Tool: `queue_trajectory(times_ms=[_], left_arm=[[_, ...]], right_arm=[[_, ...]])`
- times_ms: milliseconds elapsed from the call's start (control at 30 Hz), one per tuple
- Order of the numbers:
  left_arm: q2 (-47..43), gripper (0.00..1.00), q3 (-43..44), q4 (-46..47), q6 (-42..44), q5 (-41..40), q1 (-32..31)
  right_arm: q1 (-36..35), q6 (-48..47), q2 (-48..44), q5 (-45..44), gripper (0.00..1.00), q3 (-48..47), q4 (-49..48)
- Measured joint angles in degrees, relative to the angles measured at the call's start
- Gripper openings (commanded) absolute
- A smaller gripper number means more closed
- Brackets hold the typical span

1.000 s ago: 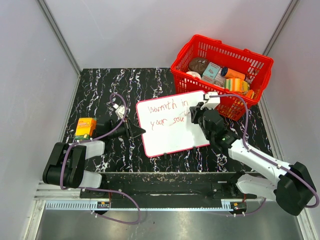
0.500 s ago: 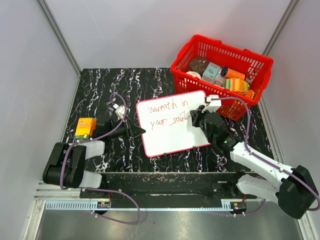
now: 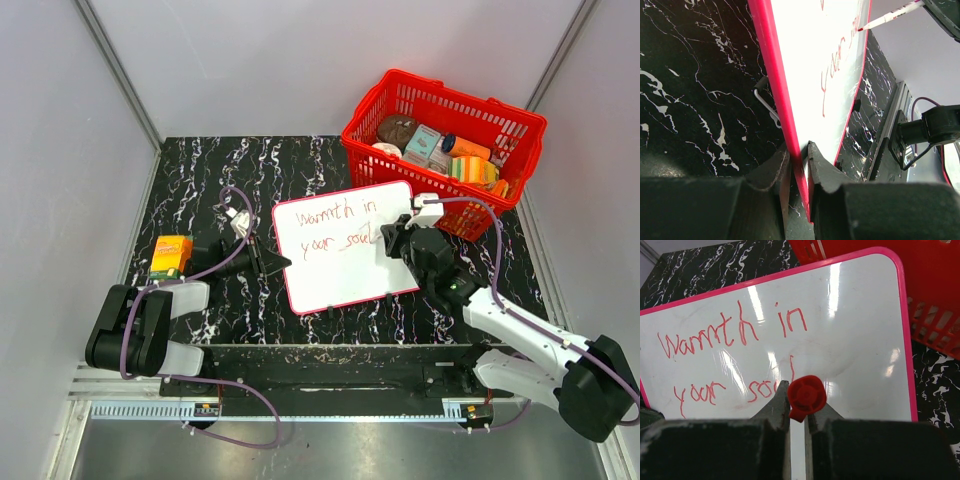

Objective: Write a sentence on the whiteboard
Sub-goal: Write on the whiteboard with the whiteboard, then put down the whiteboard on the whiteboard stand.

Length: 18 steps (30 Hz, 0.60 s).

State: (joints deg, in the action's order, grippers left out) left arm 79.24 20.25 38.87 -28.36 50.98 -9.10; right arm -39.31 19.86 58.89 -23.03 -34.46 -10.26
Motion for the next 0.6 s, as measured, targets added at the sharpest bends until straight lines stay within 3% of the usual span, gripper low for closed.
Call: queue_trajectory(times_ms=[600], left_arm=[[0.0, 0.0, 0.0, 0.0, 0.02, -0.02, 0.0]], right_arm=[[0.0, -0.66, -1.38, -2.93, 0.0, -0.42, 0.92]])
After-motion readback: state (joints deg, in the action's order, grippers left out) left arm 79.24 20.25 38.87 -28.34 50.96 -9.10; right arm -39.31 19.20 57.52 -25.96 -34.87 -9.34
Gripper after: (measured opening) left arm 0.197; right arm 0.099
